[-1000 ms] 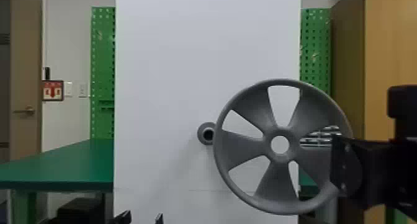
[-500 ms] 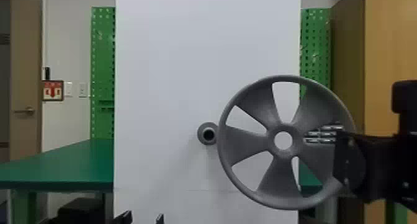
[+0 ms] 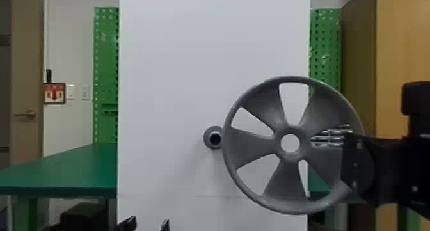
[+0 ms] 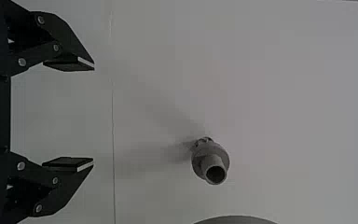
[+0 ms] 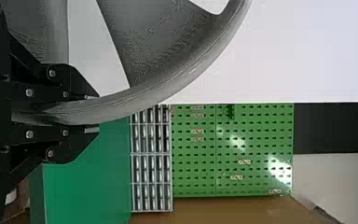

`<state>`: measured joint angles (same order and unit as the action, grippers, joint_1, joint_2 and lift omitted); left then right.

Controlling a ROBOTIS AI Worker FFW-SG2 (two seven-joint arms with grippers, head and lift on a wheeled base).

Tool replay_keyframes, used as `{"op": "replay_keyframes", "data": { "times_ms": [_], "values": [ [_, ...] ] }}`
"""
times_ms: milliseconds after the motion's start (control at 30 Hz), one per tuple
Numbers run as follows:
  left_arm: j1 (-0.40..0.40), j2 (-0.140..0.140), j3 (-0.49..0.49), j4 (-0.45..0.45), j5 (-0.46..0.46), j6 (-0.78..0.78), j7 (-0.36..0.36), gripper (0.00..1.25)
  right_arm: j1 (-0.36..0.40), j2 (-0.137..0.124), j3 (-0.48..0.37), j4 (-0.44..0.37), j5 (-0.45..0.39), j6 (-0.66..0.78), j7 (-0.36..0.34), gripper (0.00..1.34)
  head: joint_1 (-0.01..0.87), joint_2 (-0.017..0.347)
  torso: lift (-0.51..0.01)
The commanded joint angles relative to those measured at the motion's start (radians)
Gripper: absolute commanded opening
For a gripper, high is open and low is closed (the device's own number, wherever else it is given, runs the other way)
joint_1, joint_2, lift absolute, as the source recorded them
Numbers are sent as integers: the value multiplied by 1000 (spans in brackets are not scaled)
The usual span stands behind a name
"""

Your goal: Hold the wheel and insert it

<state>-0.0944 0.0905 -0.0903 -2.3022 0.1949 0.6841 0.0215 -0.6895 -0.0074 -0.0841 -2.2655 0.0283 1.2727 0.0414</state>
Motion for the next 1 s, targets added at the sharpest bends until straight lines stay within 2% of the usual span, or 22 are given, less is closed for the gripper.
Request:
{"op": "replay_keyframes", "data": {
  "times_ms": [0, 667, 967],
  "values": [
    [1, 0, 0, 0, 0, 0, 0, 732, 5, 4, 0, 1, 9, -7, 0, 181, 3, 69, -483],
    [1, 0, 1, 0, 0, 0, 0, 732, -1, 8, 21, 21, 24, -27, 0, 180, 3, 69, -483],
    [-2, 0, -3, 1, -5, 0, 5, 732, -7, 8, 69, 55, 39, -46, 0, 180, 3, 69, -483]
  ]
}}
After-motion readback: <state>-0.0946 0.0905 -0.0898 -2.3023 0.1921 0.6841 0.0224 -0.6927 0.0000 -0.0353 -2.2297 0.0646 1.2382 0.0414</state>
